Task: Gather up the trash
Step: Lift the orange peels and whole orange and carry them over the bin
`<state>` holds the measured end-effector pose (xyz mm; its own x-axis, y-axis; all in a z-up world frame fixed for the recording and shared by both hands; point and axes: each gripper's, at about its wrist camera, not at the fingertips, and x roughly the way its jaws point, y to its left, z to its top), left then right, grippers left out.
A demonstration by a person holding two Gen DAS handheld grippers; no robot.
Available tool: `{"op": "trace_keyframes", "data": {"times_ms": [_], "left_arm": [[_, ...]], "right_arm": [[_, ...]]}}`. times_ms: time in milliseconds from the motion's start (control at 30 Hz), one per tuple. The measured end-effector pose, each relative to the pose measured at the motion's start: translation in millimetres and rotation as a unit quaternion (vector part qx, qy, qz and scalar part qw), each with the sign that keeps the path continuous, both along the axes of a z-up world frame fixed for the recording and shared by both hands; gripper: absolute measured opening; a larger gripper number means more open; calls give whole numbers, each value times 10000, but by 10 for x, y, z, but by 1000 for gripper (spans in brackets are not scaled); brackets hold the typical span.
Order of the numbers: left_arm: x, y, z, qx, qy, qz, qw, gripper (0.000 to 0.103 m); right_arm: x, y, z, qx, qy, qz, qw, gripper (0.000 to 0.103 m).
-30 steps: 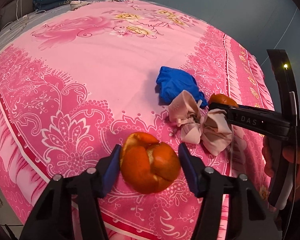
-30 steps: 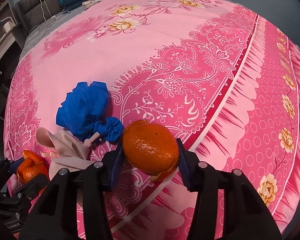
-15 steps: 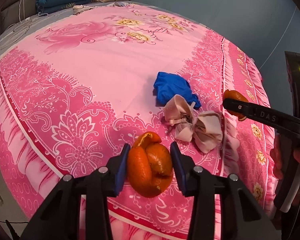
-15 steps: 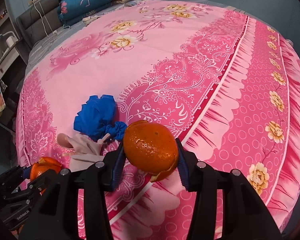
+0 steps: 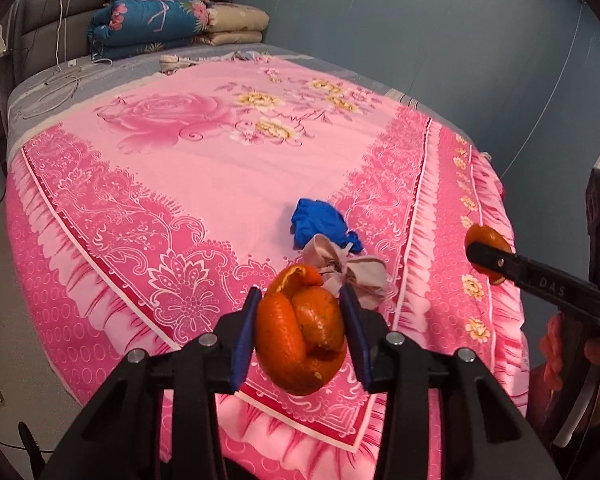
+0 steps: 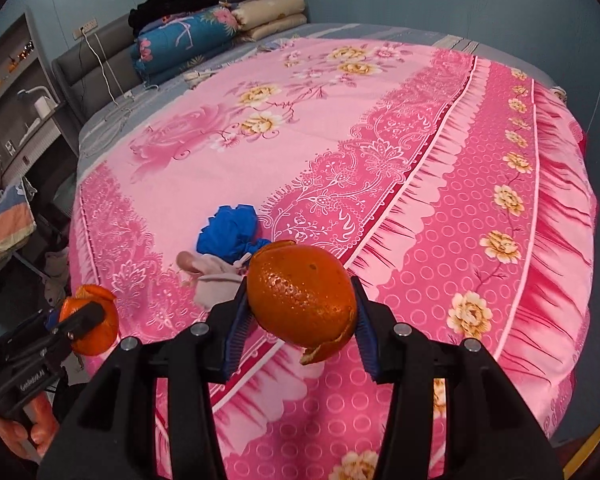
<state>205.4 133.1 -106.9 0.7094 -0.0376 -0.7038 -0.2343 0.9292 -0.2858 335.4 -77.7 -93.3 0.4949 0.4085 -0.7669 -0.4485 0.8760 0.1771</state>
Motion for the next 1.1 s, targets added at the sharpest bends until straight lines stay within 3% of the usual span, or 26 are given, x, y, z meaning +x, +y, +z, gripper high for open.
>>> {"op": "trace_keyframes", "data": {"times_ms": [667,1100], "left_arm": [[-578,-744,860,179,-872,-666,9938,38],[-766,-1225,1185,283,-1217,-1075,9863,38]], "right_arm": [[-873,-836,716,805,-506,-145,9954,45],[-1219,-1437,1104,1263,-1048,-435,9855,45]]}}
